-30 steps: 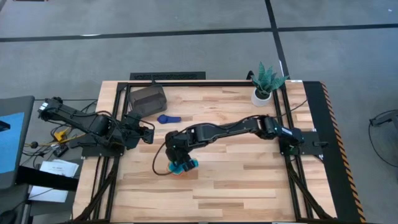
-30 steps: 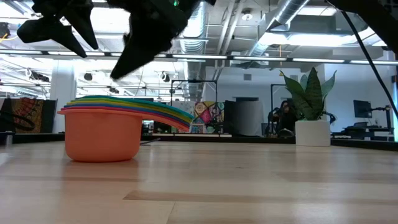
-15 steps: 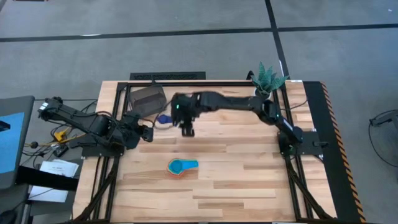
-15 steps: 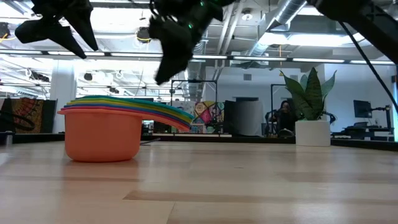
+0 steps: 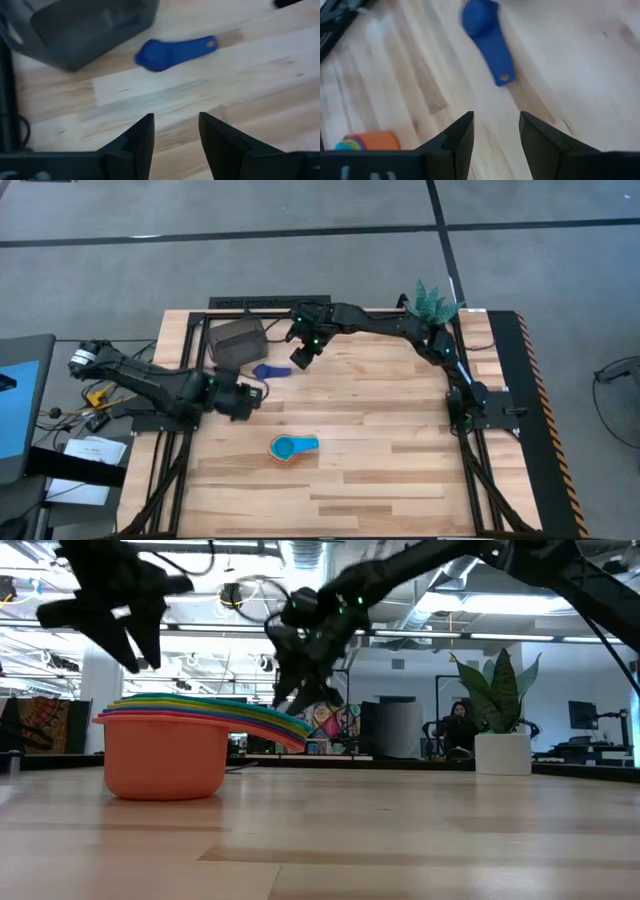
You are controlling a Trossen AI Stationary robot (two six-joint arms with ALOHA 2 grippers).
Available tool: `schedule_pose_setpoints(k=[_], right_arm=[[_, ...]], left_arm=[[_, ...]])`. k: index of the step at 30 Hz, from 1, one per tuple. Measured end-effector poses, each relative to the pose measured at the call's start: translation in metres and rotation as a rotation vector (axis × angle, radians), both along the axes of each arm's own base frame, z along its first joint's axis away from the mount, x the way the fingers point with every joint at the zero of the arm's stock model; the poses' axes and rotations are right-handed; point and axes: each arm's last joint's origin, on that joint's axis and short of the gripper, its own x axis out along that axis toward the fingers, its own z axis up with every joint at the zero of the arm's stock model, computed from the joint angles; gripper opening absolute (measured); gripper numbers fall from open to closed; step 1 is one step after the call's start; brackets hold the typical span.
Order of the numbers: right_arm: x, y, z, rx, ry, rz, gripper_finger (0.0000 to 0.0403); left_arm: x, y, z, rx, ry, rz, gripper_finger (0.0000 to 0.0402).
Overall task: Nest measuring cups in basket
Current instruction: Stack the dark blue measuring cup on top of the light blue measuring cup
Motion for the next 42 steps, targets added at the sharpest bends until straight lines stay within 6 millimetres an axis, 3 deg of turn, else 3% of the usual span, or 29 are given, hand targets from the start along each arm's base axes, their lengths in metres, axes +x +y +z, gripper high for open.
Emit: schedule_pose_setpoints(k=[5, 11, 16, 18, 27, 36, 42], right_arm=[[-0.003, -0.003, -0.027, 0.069, 0.022, -0.080, 0.0173], [0.009, 0.004, -0.025, 0.064, -0.063, -0.179, 0.0153], [0.016, 0.009, -0.043, 0.155, -0.032, -0.275, 0.0155], [0.024, 0.010, -0.047, 0.185, -0.061, -0.320, 0.0166], [0.022, 0.015, -0.052, 0.296, 0.013, -0.447, 0.0232], [0.019, 0.008, -0.069, 0.381, 0.089, -0.550, 0.0224], [0.035, 0.007, -0.096, 0.524, 0.038, -0.580, 0.0212]], left_arm=[[0.006, 0.038, 0.000, -0.013, 0.105, -0.019, 0.0141], [0.016, 0.091, 0.002, -0.028, 0.106, -0.161, 0.0141], [0.015, 0.118, -0.001, -0.048, 0.110, -0.219, 0.0141], [0.012, 0.123, 0.000, -0.037, 0.132, -0.229, 0.0141], [0.007, 0.133, 0.000, -0.055, 0.117, -0.207, 0.0141], [0.012, 0.137, 0.004, -0.017, 0.057, -0.187, 0.0141], [0.010, 0.137, 0.003, -0.049, 0.049, -0.174, 0.0141]])
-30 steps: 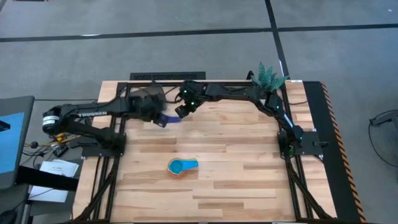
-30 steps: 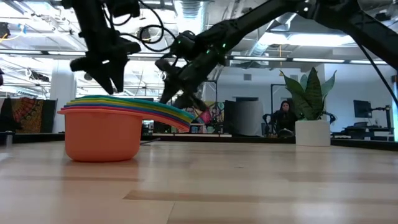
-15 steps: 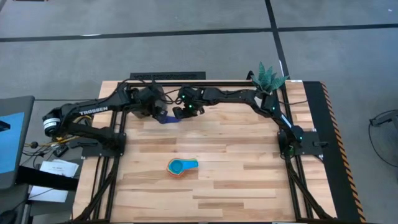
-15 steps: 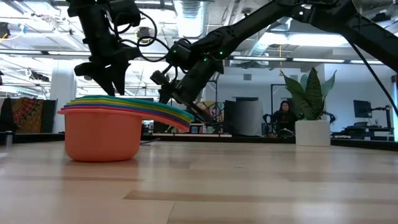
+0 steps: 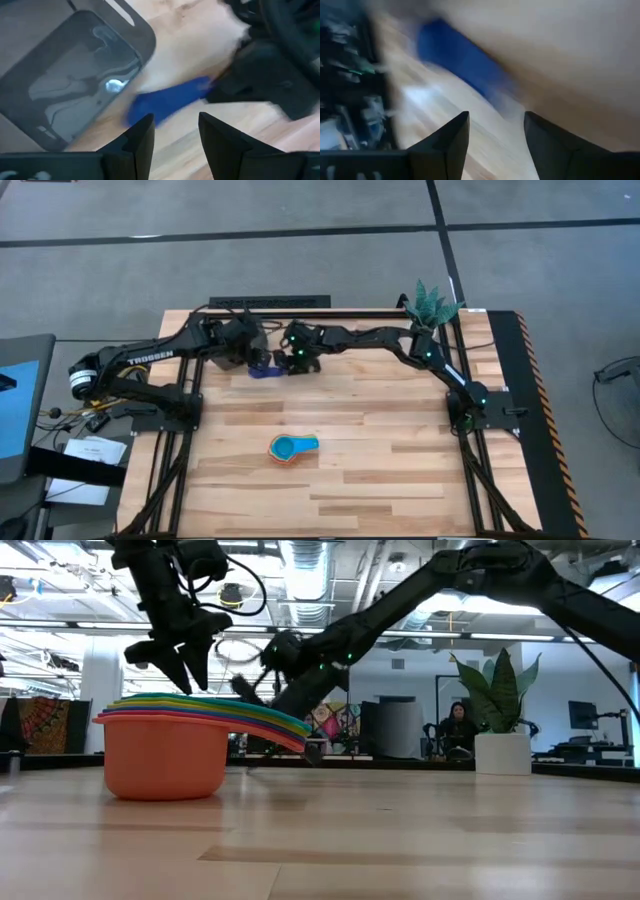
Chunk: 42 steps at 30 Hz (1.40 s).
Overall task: Nest measuring cups in basket
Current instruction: Stack the dark blue measuring cup on top of the light blue measuring cup
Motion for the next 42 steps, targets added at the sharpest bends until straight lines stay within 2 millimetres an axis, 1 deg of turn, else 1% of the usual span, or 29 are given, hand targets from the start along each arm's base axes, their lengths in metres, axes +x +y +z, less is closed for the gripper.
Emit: schedule_pose_setpoints(k=[4, 11, 16, 19, 23, 26, 28, 31, 34, 37, 42], right_arm=[[0.001, 0.004, -0.008, 0.022, 0.019, 0.002, 0.0200], [0.002, 0.000, -0.009, 0.046, 0.004, -0.033, 0.0169], [0.005, 0.003, -0.009, 0.024, -0.026, -0.009, 0.0152], [0.005, 0.003, -0.009, 0.003, -0.032, 0.019, 0.0140], [-0.002, -0.002, 0.002, -0.048, -0.019, 0.044, 0.0123], [-0.008, -0.008, 0.023, -0.132, -0.032, 0.058, 0.0113], [-0.013, -0.011, 0.039, -0.171, -0.039, 0.073, 0.0110], [-0.019, -0.017, 0.051, -0.202, -0.047, 0.081, 0.0108], [-0.021, -0.018, 0.055, -0.196, -0.047, 0.089, 0.0108], [-0.022, -0.016, 0.055, -0.199, -0.042, 0.099, 0.0108], [-0.022, -0.016, 0.055, -0.206, -0.035, 0.113, 0.0108]], left_arm=[[0.002, -0.004, 0.000, -0.025, -0.011, -0.009, 0.0141], [0.001, -0.011, -0.002, -0.056, 0.016, -0.033, 0.0141], [-0.005, -0.021, -0.008, -0.125, 0.115, -0.072, 0.0141], [-0.008, -0.027, -0.016, -0.111, 0.185, -0.074, 0.0141], [-0.012, -0.029, -0.035, -0.126, 0.208, -0.044, 0.0141], [-0.014, -0.028, -0.049, -0.129, 0.191, -0.020, 0.0141], [-0.015, -0.026, -0.054, -0.125, 0.172, -0.006, 0.0141], [-0.018, -0.025, -0.064, -0.122, 0.177, 0.009, 0.0141], [-0.024, -0.024, -0.073, -0.123, 0.202, 0.032, 0.0141], [-0.030, -0.023, -0.082, -0.116, 0.233, 0.061, 0.0141], [-0.033, -0.022, -0.088, -0.089, 0.242, 0.092, 0.0141]])
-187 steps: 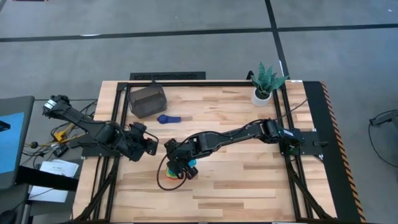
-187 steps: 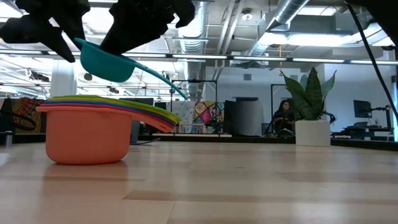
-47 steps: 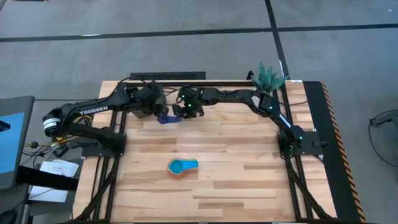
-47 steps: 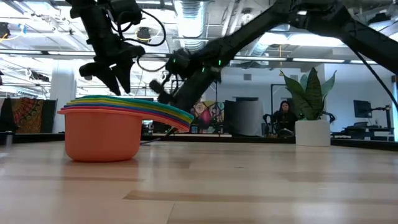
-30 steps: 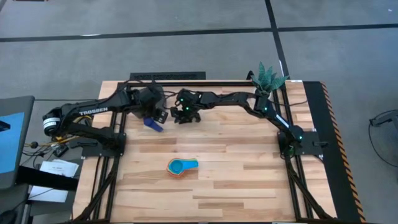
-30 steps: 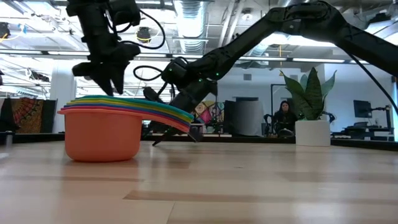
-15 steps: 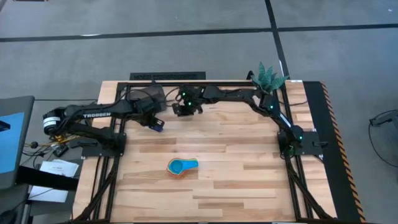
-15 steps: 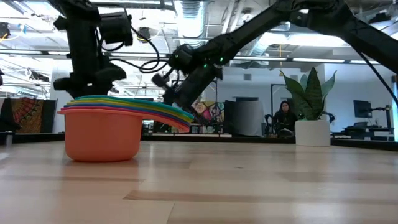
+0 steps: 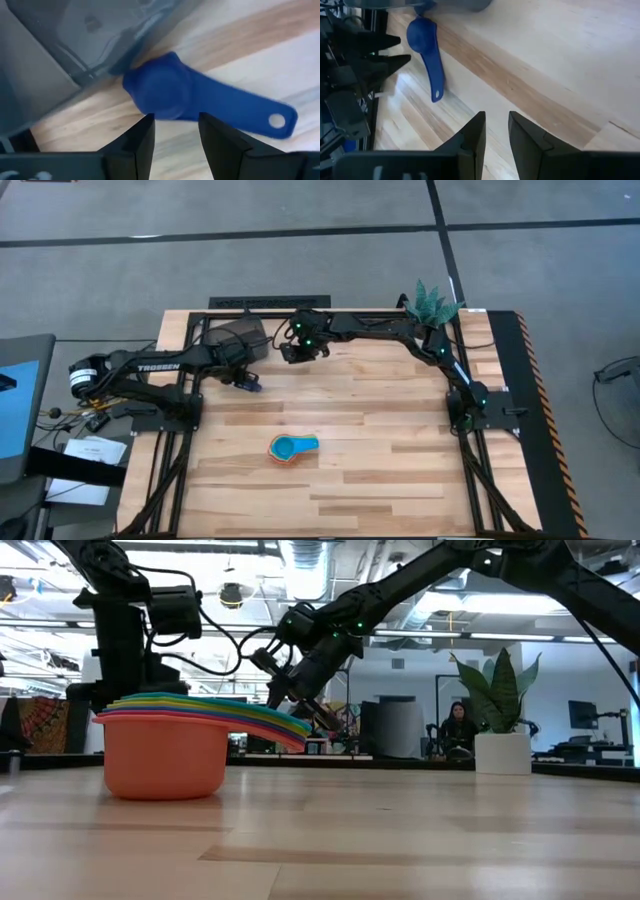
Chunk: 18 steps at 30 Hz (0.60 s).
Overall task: Nest measuring cups in basket
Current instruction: Stack the dark blue measuring cup on top of the light blue measuring cup
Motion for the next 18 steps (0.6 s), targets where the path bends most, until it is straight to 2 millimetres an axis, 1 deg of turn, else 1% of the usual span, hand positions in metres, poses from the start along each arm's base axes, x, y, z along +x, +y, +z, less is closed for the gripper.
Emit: schedule_pose_setpoints(k=[6, 11, 18], right_arm=[[-0.0009, 0.0002, -0.0004, 0.000, 0.005, 0.016, 0.0107], [-0.0008, 0.0004, -0.0003, 0.002, 0.005, 0.018, 0.0107], [-0.0024, 0.0013, -0.0010, 0.004, 0.021, 0.035, 0.0107]], left_arm=[[0.0035, 0.0026, 0.0018, 0.049, -0.030, 0.009, 0.0141], [0.0017, 0.0033, 0.0017, 0.092, 0.014, -0.002, 0.0141], [0.0007, 0.0053, 0.0019, 0.101, 0.017, 0.010, 0.0141]])
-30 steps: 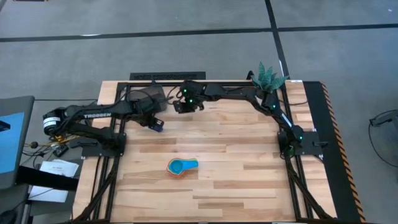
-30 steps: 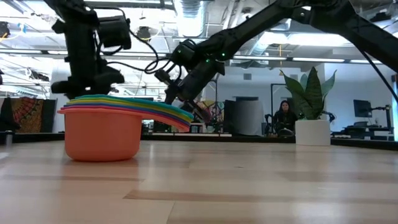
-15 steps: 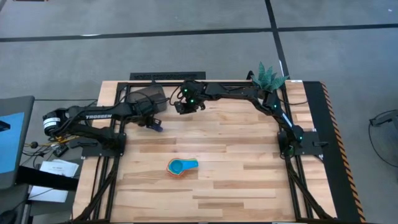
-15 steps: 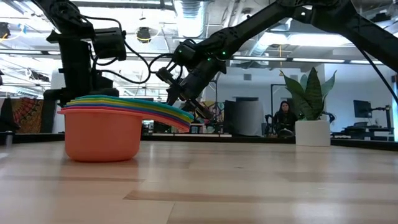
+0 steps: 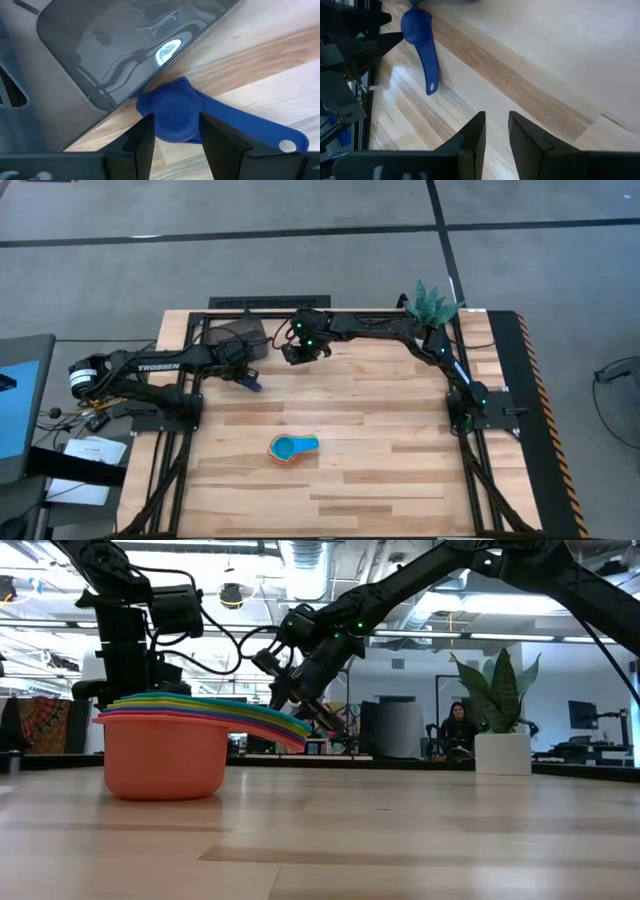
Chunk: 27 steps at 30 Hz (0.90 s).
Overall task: Nest measuring cups in basket
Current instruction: Stack the dark blue measuring cup on top of the light blue measuring cup
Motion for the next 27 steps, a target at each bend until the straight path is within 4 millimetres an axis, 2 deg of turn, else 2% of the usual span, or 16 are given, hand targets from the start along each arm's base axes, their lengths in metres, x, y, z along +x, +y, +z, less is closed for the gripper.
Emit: schedule_pose_setpoints(k=[9, 13, 16, 23, 27], right_arm=[[-0.003, -0.003, 0.000, 0.023, 0.005, 0.015, 0.0107], [-0.006, -0.007, 0.004, 0.063, -0.010, 0.031, 0.0107], [-0.013, -0.009, 0.024, 0.038, -0.030, 0.023, 0.0107], [-0.037, -0.011, 0.094, -0.175, -0.118, -0.036, 0.0107], [-0.053, -0.014, 0.123, -0.257, -0.154, -0.060, 0.0107]], left_arm=[[0.000, 0.000, 0.000, -0.009, -0.014, 0.038, 0.0141], [-0.003, -0.002, -0.001, -0.026, 0.015, 0.049, 0.0122], [-0.004, -0.002, -0.002, -0.042, 0.010, 0.051, 0.0095], [-0.003, 0.000, -0.001, 0.013, 0.027, 0.055, 0.0039], [-0.003, 0.000, 0.000, 0.040, 0.031, 0.066, 0.0016]])
